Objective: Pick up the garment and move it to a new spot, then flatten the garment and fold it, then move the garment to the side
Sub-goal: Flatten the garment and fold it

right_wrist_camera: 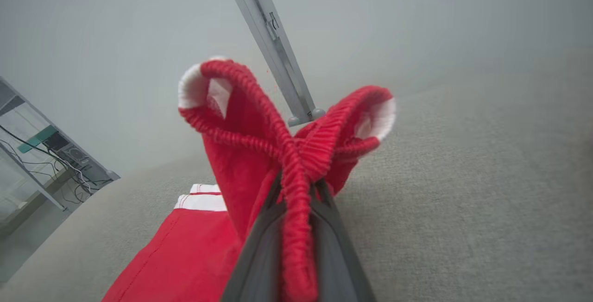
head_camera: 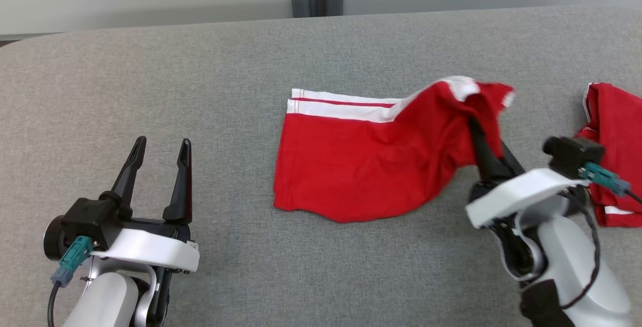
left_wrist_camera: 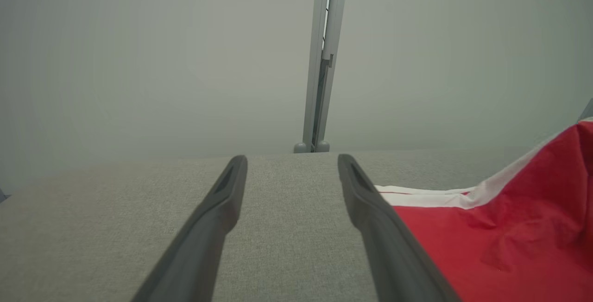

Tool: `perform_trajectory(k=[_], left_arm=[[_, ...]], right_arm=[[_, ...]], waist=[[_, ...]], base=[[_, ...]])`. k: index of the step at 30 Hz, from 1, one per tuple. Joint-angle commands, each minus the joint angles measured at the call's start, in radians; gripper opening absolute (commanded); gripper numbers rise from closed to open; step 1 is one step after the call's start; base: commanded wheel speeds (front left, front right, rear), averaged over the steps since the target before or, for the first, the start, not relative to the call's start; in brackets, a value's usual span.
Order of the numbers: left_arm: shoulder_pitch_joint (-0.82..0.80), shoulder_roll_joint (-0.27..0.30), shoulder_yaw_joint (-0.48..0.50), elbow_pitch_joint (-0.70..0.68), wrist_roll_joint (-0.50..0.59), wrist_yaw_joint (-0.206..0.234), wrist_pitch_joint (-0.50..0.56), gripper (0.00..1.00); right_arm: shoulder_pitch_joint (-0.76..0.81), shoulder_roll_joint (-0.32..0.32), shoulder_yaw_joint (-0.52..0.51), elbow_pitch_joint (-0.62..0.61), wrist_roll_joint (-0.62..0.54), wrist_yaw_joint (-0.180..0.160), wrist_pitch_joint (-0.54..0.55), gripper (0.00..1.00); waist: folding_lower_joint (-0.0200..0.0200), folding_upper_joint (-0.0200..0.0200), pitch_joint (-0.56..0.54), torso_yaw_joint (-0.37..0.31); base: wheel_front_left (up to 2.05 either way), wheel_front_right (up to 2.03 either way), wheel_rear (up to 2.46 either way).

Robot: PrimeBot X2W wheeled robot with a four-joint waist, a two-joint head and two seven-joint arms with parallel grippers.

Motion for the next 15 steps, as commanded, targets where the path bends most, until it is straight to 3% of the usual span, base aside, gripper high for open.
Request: perform_trajectory(k=[1, 7, 15], left_arm=[[-0.014, 0.004, 0.004, -0.001, 0.006, -0.002, -0.004, 1.00], [-0.036, -0.008, -0.013, 0.011, 0.003, -0.012, -0.003, 1.00], [-0.069, -0.037, -0.039, 0.039, 0.004, -0.032, -0.004, 1.00]], right_arm=[[-0.012, 0.006, 0.013, -0.020, 0.003, 0.000, 0.006, 0.00], [-0.088, 0.043, 0.130, -0.023, 0.005, 0.000, 0.039, 0.00], [-0.197, 0.041, 0.320, 0.157, 0.056, 0.000, -0.048, 0.00]], waist=[[0.0000, 0.0000, 0.004, -0.002], [0.0000, 0.0000, 0.023, 0.024], [0.0000, 0.0000, 0.044, 0.096]], base=[[0.00, 0.00, 0.00], [0.00, 0.00, 0.00], [0.00, 0.00, 0.00]])
